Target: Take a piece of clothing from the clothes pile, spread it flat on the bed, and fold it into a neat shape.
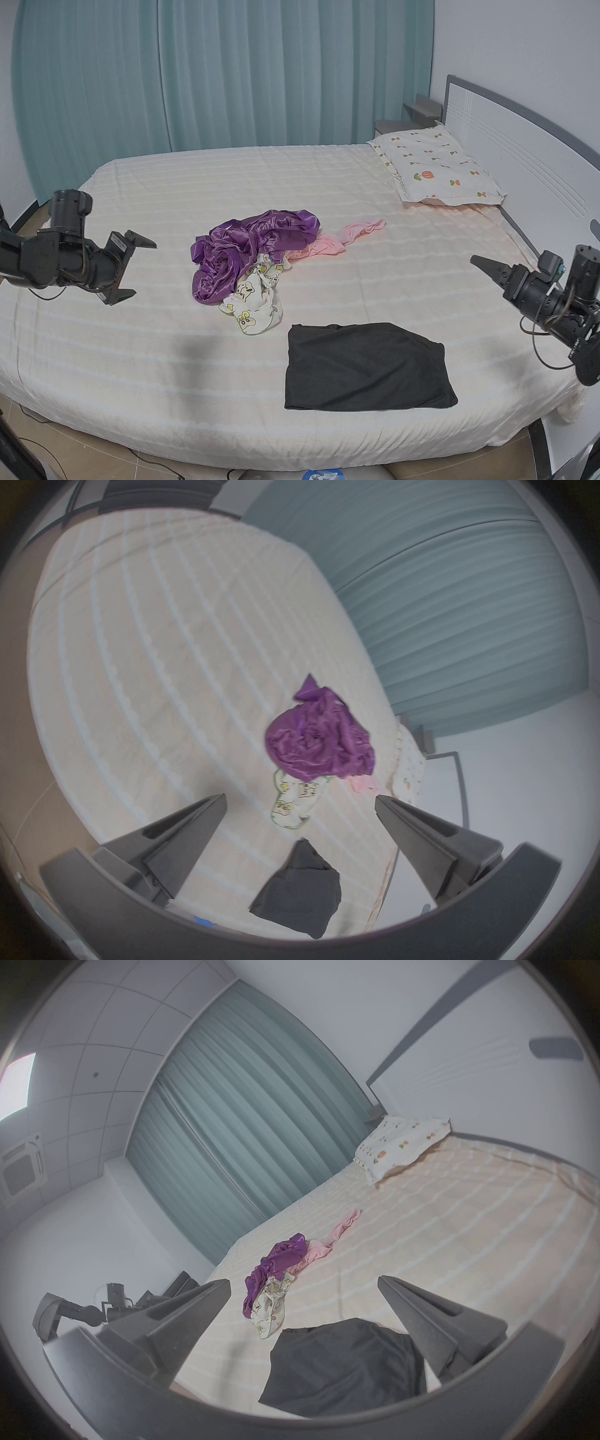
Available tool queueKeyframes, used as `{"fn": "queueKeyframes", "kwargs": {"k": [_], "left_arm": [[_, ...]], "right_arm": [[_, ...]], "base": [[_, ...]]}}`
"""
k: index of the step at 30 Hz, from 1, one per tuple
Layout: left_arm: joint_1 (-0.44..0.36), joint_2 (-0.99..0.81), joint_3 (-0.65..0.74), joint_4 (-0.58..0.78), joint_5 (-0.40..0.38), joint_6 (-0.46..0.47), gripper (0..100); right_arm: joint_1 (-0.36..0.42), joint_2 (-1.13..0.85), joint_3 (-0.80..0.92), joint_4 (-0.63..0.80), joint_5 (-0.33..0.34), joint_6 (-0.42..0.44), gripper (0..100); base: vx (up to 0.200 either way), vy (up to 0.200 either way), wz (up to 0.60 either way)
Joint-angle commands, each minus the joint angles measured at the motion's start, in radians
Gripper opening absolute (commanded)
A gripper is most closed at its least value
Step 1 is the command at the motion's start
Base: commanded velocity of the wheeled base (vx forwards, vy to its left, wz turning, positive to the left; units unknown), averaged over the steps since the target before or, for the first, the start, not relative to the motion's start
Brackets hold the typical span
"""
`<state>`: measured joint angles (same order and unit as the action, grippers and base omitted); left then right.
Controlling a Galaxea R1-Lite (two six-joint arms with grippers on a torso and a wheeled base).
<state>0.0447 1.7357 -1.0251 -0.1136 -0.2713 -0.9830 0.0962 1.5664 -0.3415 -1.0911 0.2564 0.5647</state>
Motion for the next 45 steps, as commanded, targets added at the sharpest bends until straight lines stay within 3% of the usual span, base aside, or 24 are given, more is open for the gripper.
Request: {"fn": "queueKeyframes", "kwargs": {"k": [1, 2, 4, 9, 12, 16, 22, 27, 33, 40, 45], "left_arm": [[-0.016, -0.581, 0.226, 0.005, 0.003, 0.184, 100], [-0.014, -0.679, 0.280, 0.005, 0.006, 0.239, 100], [-0.014, -0.759, 0.315, 0.005, 0.006, 0.274, 100], [-0.011, -0.938, 0.428, 0.002, 0.046, 0.414, 100], [-0.012, -1.027, 0.458, 0.003, 0.112, 0.498, 100], [-0.011, -1.153, 0.462, 0.011, 0.149, 0.527, 100], [0.015, -1.246, 0.468, 0.060, 0.271, 0.675, 100], [0.007, -1.343, 0.497, 0.069, 0.280, 0.764, 100], [0.007, -1.457, 0.665, -0.001, 0.288, 0.915, 100], [0.018, -1.608, 0.816, -0.024, 0.288, 1.001, 100], [0.015, -1.642, 0.887, -0.049, 0.293, 1.012, 100]], "right_arm": [[-0.032, -0.763, -0.002, 0.635, 0.001, -0.161, 100], [-0.032, -0.894, -0.062, 0.839, 0.001, -0.189, 100], [-0.038, -0.983, -0.113, 0.982, 0.001, -0.198, 100], [-0.078, -1.135, -0.157, 1.154, 0.001, -0.287, 100], [-0.078, -1.187, -0.142, 1.168, 0.001, -0.378, 100], [-0.079, -1.235, -0.134, 1.168, 0.001, -0.497, 100], [-0.105, -1.327, -0.088, 1.189, 0.001, -0.565, 100], [-0.124, -1.388, -0.071, 1.220, 0.001, -0.586, 100], [-0.118, -1.447, -0.067, 1.238, 0.001, -0.586, 100], [-0.127, -1.477, -0.031, 1.240, 0.001, -0.614, 100], [-0.121, -1.503, -0.001, 1.241, 0.000, -0.655, 100]], "base": [[0.000, 0.000, 0.00], [0.000, 0.000, 0.00], [0.000, 0.000, 0.00], [0.000, 0.000, 0.00], [0.000, 0.000, 0.00], [0.000, 0.000, 0.00], [0.000, 0.000, 0.00], [0.000, 0.000, 0.00], [0.000, 0.000, 0.00], [0.000, 0.000, 0.00], [0.000, 0.000, 0.00]]}}
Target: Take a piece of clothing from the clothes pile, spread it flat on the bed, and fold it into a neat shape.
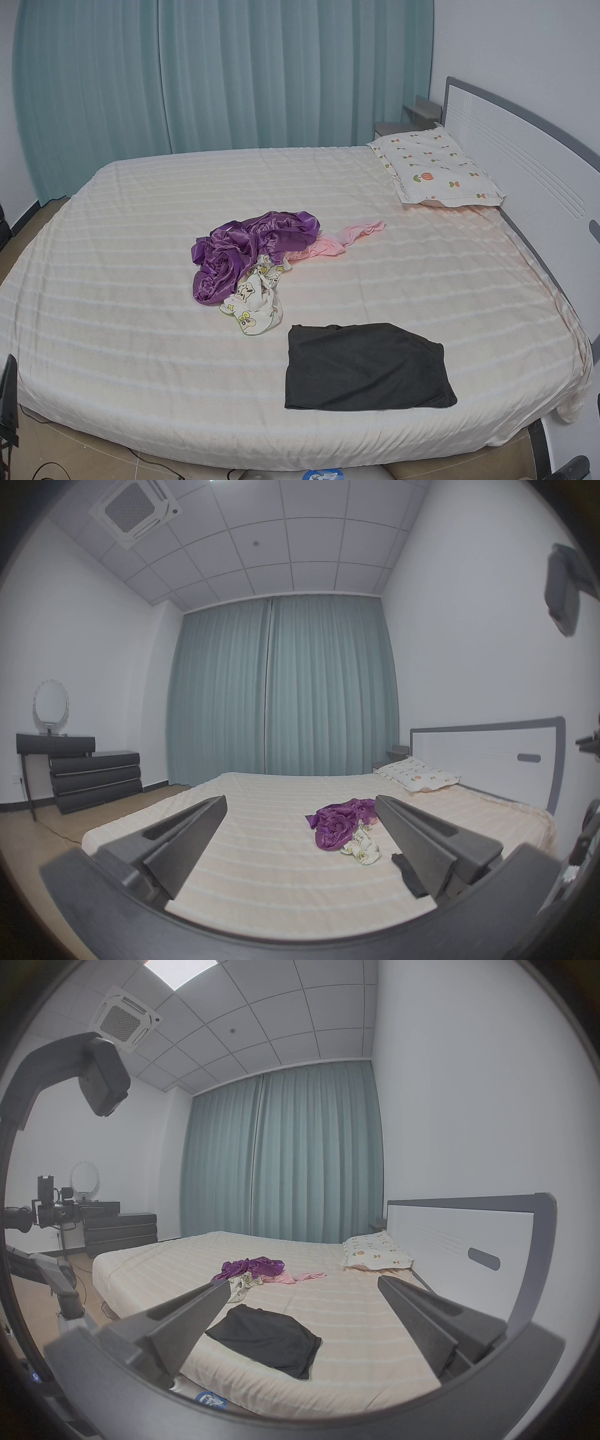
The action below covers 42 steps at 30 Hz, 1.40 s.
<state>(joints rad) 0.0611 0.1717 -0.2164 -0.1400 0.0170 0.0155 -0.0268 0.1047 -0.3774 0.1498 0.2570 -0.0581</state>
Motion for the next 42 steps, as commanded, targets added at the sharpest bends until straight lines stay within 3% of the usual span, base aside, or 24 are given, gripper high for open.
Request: {"fn": "queueKeyframes", "kwargs": {"k": [1, 6, 10, 13, 16, 18, 24, 36, 42], "left_arm": [[-0.001, -0.078, 0.101, -0.041, 0.006, 0.011, 100], [-0.001, -0.080, 0.216, -0.139, 0.011, 0.015, 100], [-0.043, -0.116, 0.216, -0.075, 0.011, 0.017, 100], [-0.060, -0.172, 0.216, 0.022, 0.006, 0.061, 100], [-0.060, -0.172, 0.216, 0.077, 0.012, 0.075, 100], [-0.060, -0.170, 0.216, 0.080, 0.008, 0.029, 100], [-0.060, -0.169, 0.215, 0.083, -0.014, -0.032, 100], [-0.044, -0.129, 0.215, 0.083, -0.026, -0.062, 100], [-0.060, -0.172, 0.215, 0.080, -0.120, -0.066, 100]], "right_arm": [[0.005, -0.045, 0.049, 0.001, -0.002, -0.042, 100], [0.024, -0.102, 0.126, 0.002, -0.070, -0.062, 100], [0.027, -0.105, 0.213, -0.012, -0.200, -0.068, 100], [0.027, -0.105, 0.279, -0.016, -0.240, -0.071, 100], [0.027, -0.105, 0.321, -0.064, -0.237, -0.063, 100], [0.027, -0.105, 0.339, -0.122, -0.232, -0.037, 100], [0.027, -0.103, 0.345, -0.122, -0.243, 0.047, 100], [0.024, -0.105, 0.354, -0.098, -0.259, 0.055, 100], [0.028, -0.099, 0.376, -0.147, -0.246, 0.038, 100]], "base": [[0.000, 0.000, 0.00], [0.000, 0.000, 0.00], [0.000, 0.000, 0.00], [0.000, 0.000, 0.00], [0.000, 0.000, 0.00], [0.000, 0.000, 0.00], [0.000, 0.000, 0.00], [0.000, 0.000, 0.00], [0.000, 0.000, 0.00]]}}
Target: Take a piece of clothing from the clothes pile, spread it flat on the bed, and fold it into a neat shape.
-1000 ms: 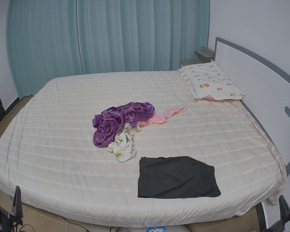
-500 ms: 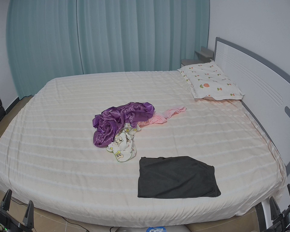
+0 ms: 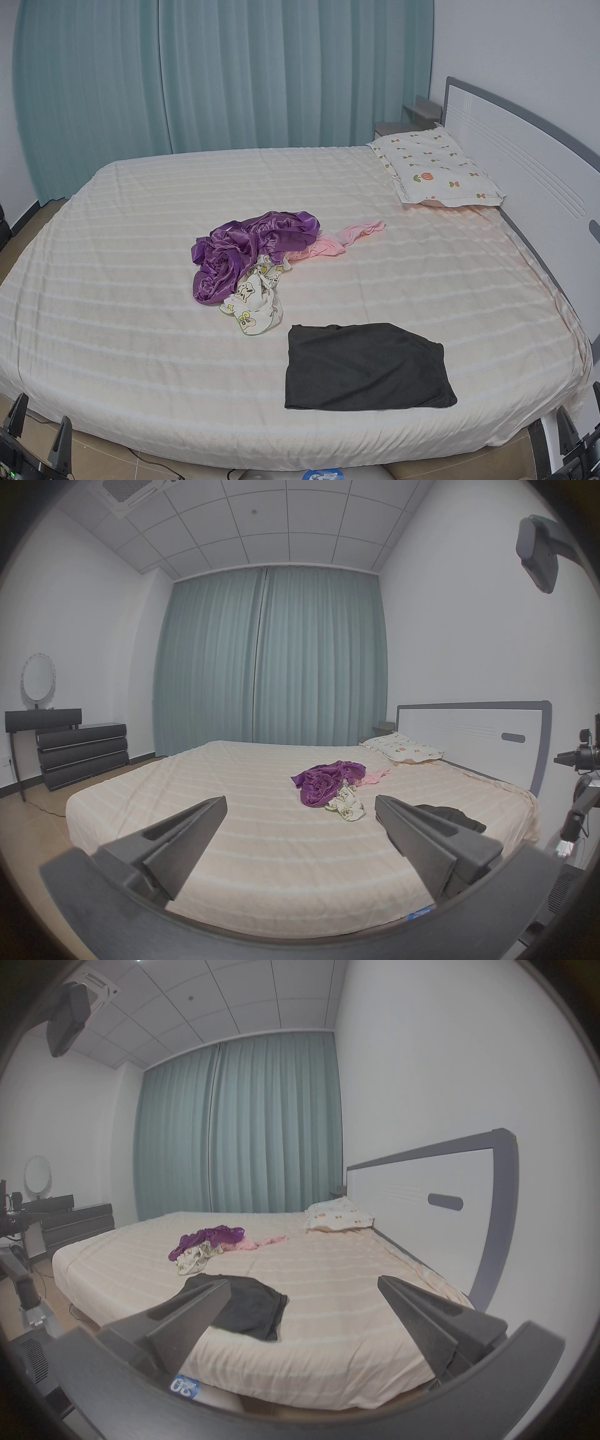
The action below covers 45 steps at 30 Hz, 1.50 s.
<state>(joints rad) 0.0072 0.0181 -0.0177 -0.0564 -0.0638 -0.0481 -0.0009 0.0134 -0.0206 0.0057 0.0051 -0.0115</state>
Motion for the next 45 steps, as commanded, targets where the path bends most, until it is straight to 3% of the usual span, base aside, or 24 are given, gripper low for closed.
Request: {"fn": "queueKeyframes", "kwargs": {"k": [1, 4, 10, 15, 23, 45], "left_arm": [[-0.006, -0.018, 0.016, -0.002, -0.065, -0.003, 100], [-0.006, -0.018, 0.016, 0.001, -0.114, -0.004, 100], [-0.004, -0.018, 0.016, 0.003, -0.099, 0.008, 100], [-0.004, -0.018, 0.018, 0.020, 0.071, 0.106, 100], [-0.006, -0.018, 0.016, 0.061, 0.001, 0.091, 100], [-0.006, -0.015, 0.016, 0.061, 0.015, 0.048, 100]], "right_arm": [[0.002, -0.009, 0.021, -0.003, 0.007, -0.008, 100], [0.002, -0.012, 0.021, -0.006, 0.007, -0.007, 100], [0.002, -0.013, 0.021, -0.012, 0.006, 0.001, 100], [0.002, -0.013, 0.021, -0.012, 0.004, 0.001, 100], [0.002, -0.013, 0.021, -0.012, 0.004, 0.001, 100], [0.002, -0.013, 0.021, -0.012, 0.004, 0.001, 100]], "base": [[0.000, 0.000, 0.00], [0.000, 0.000, 0.00], [0.000, 0.000, 0.00], [0.000, 0.000, 0.00], [0.000, 0.000, 0.00], [0.000, 0.000, 0.00]]}}
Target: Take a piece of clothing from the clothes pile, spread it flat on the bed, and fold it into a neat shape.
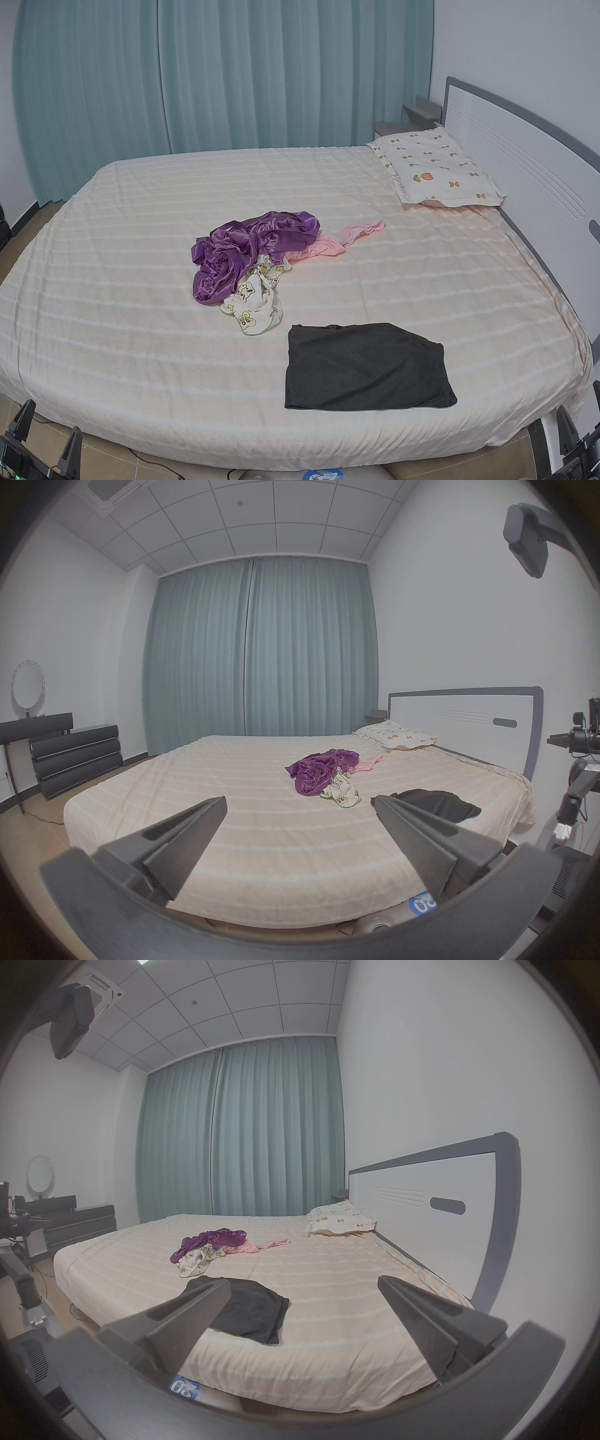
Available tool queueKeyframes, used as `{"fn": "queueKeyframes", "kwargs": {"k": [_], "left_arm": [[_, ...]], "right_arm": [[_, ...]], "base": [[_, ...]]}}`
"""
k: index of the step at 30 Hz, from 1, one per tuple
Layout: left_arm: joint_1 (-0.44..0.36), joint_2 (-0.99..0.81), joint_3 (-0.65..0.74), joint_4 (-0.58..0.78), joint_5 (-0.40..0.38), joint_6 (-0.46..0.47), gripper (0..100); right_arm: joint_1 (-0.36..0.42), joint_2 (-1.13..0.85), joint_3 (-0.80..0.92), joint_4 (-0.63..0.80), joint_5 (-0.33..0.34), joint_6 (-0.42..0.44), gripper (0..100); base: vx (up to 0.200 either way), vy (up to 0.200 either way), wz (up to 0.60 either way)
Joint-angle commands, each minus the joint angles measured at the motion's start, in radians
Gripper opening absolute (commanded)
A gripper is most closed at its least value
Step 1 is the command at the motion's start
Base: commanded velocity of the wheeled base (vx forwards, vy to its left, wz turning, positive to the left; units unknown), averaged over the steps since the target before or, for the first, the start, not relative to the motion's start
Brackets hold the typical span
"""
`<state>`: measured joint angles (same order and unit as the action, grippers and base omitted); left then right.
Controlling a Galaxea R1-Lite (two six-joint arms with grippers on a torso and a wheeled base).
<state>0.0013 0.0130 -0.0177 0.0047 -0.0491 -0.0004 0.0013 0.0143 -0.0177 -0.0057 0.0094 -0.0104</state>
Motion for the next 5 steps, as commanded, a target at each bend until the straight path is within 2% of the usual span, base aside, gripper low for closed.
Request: {"fn": "queueKeyframes", "kwargs": {"k": [1, 5], "left_arm": [[0.000, -0.010, 0.016, 0.000, 0.000, 0.000, 100], [0.000, -0.010, 0.016, 0.000, 0.000, 0.000, 100]], "right_arm": [[0.000, -0.014, 0.018, 0.000, 0.000, 0.000, 100], [0.000, -0.014, 0.018, -0.002, -0.002, 0.007, 100]], "base": [[0.000, 0.000, 0.00], [0.000, 0.000, 0.00]]}}
